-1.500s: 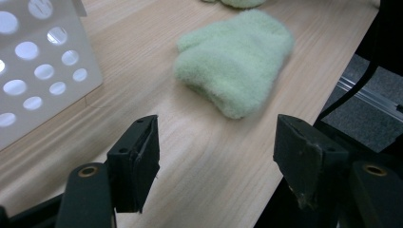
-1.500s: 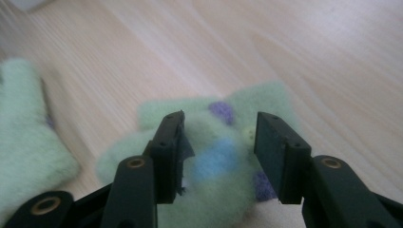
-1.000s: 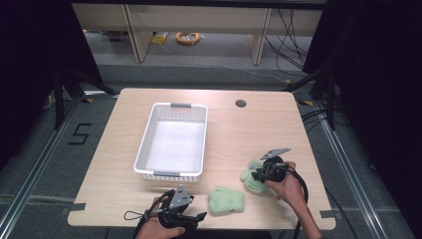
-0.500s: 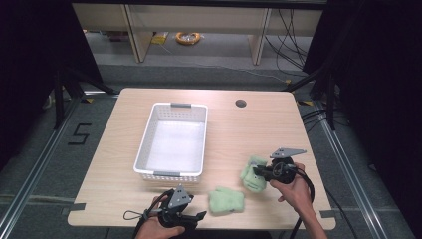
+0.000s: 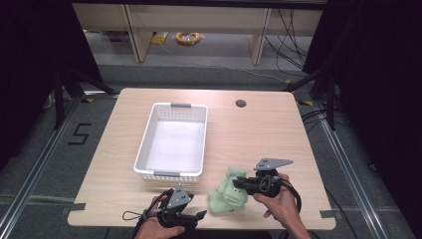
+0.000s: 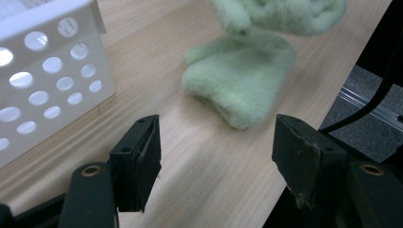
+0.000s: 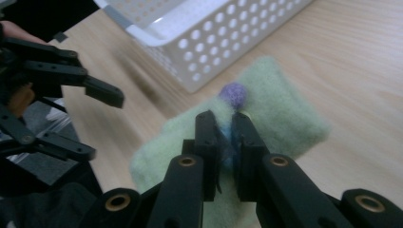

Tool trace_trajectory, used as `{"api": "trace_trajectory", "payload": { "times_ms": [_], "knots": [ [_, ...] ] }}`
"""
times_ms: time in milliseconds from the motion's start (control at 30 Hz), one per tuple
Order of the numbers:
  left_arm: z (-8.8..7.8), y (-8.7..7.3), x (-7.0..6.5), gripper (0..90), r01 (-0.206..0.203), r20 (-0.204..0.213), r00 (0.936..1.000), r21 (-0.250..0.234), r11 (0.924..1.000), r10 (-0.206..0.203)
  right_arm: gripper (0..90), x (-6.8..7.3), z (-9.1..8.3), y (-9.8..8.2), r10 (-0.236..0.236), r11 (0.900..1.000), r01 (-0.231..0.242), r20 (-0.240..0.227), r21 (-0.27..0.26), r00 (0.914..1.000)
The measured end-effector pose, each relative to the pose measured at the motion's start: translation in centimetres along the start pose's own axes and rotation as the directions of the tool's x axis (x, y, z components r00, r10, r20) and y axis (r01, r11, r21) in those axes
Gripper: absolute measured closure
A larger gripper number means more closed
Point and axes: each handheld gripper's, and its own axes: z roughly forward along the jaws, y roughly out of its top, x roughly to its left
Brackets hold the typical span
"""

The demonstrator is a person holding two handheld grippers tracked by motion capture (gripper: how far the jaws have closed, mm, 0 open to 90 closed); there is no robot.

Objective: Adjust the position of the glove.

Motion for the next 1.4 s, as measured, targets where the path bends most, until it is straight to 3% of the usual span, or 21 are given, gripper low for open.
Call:
{"api": "trace_trajectory", "payload": {
  "times_ms": [67,100,133,200,233,300,400,433,467,500,600,667,700,800,867,967,1133,1200,1267,1300,1400],
  "knots": [
    [-0.2,0.1,0.1,33.5,-0.04,0.002,0.9992,0.015,0.9991,0.04,83.4,0.3,0.2,0.0,0.0,1.0,0.0,0.007,0.011,1.0],
    [-0.1,0.0,-0.1,33.5,-0.021,0.012,0.9997,0.002,0.9998,0.021,83.2,0.7,0.8,-0.1,0.0,1.0,0.0,-0.019,0.016,0.9998],
    [-0.1,0.1,-0.1,33.8,-0.031,0.005,0.9995,0.01,0.9995,0.031,83.2,0.6,1.0,-0.2,-0.025,0.999,0.025,-0.004,0.021,0.9997],
    [-0.1,0.1,-0.1,33.9,-0.047,0.007,0.9989,0.019,0.9987,0.047,83.2,0.8,1.3,-0.3,-0.01,1.0,0.01,-0.011,0.02,0.9999],
    [-0.1,0.1,-0.2,34.0,-0.035,0.031,0.9989,0.026,0.999,0.034,83.0,1.0,1.9,-0.5,-0.006,0.999,0.007,-0.026,0.031,0.9996],
    [0.0,0.1,-0.3,34.1,-0.044,0.017,0.9989,0.016,0.9989,0.044,82.9,1.1,2.1,-0.6,0.012,0.999,-0.01,-0.035,0.043,0.9993],
    [0.2,0.0,-0.6,34.7,-0.028,0.028,0.9992,0.019,0.9994,0.028,81.4,0.9,3.0,-1.2,0.035,0.997,-0.033,-0.019,0.069,0.9992],
    [0.2,0.1,-0.6,34.7,-0.05,0.037,0.9981,0.031,0.9983,0.049,81.4,0.9,3.0,-1.2,0.035,0.997,-0.033,-0.019,0.069,0.9992],
    [0.4,0.0,-0.9,34.8,-0.03,0.028,0.9992,0.018,0.9994,0.03,80.9,0.6,3.2,-1.4,0.003,0.998,-0.004,0.014,0.065,0.9999],
    [0.4,0.0,-0.8,35.1,-0.059,0.022,0.998,0.023,0.998,0.059,80.2,0.4,3.4,-1.5,0.005,0.997,-0.005,-0.001,0.075,1.0],
    [0.5,0.0,-1.2,37.4,-0.046,0.039,0.9982,0.025,0.9986,0.045,78.8,0.3,3.6,-1.8,0.021,0.996,-0.022,0.014,0.087,0.9997],
    [0.6,0.2,-1.2,38.1,-0.085,0.031,0.996,0.021,0.9962,0.084,76.4,0.3,3.6,-1.9,0.011,0.997,-0.012,0.01,0.081,0.9999],
    [0.7,0.3,-1.5,40.8,-0.073,0.029,0.9969,0.017,0.9972,0.072,74.7,0.5,3.5,-1.9,0.011,0.997,-0.014,0.036,0.074,0.9993],
    [1.0,0.6,-2.0,44.5,-0.072,0.055,0.9959,0.004,0.9974,0.071,73.9,0.4,3.5,-1.9,0.01,0.997,-0.012,0.029,0.077,0.9995],
    [1.5,0.9,-2.4,47.2,-0.109,0.053,0.9927,0.0,0.9941,0.108,70.6,0.2,3.5,-1.9,0.014,0.997,-0.016,0.029,0.079,0.9995],
    [1.9,1.1,-2.7,49.6,-0.105,0.051,0.9933,0.014,0.9944,0.104,70.2,0.2,3.6,-1.9,0.012,0.997,-0.014,0.021,0.077,0.9997],
    [2.7,1.6,-3.0,54.1,-0.15,0.038,0.9882,0.033,0.9882,0.148,69.8,0.2,3.5,-1.9,0.013,0.996,-0.015,0.031,0.083,0.9994],
    [3.0,1.6,-3.2,62.3,-0.145,0.045,0.9886,0.032,0.9889,0.144,70.1,0.2,3.5,-1.9,0.013,0.996,-0.016,0.03,0.083,0.9995],
    [3.2,1.8,-2.9,65.8,-0.173,0.023,0.9848,0.045,0.9838,0.172,71.7,0.3,3.5,-1.9,0.016,0.996,-0.019,0.03,0.087,0.9994],
    [3.3,1.8,-2.8,72.1,-0.165,0.02,0.9862,0.052,0.9849,0.164,75.2,0.3,3.5,-1.9,0.007,0.996,-0.009,0.02,0.094,0.9998],
    [3.2,1.9,-2.6,78.5,-0.155,0.027,0.9877,0.04,0.9871,0.154,79.0,0.2,3.4,-1.9,0.001,0.995,-0.002,0.011,0.097,0.9999]
  ]
}}
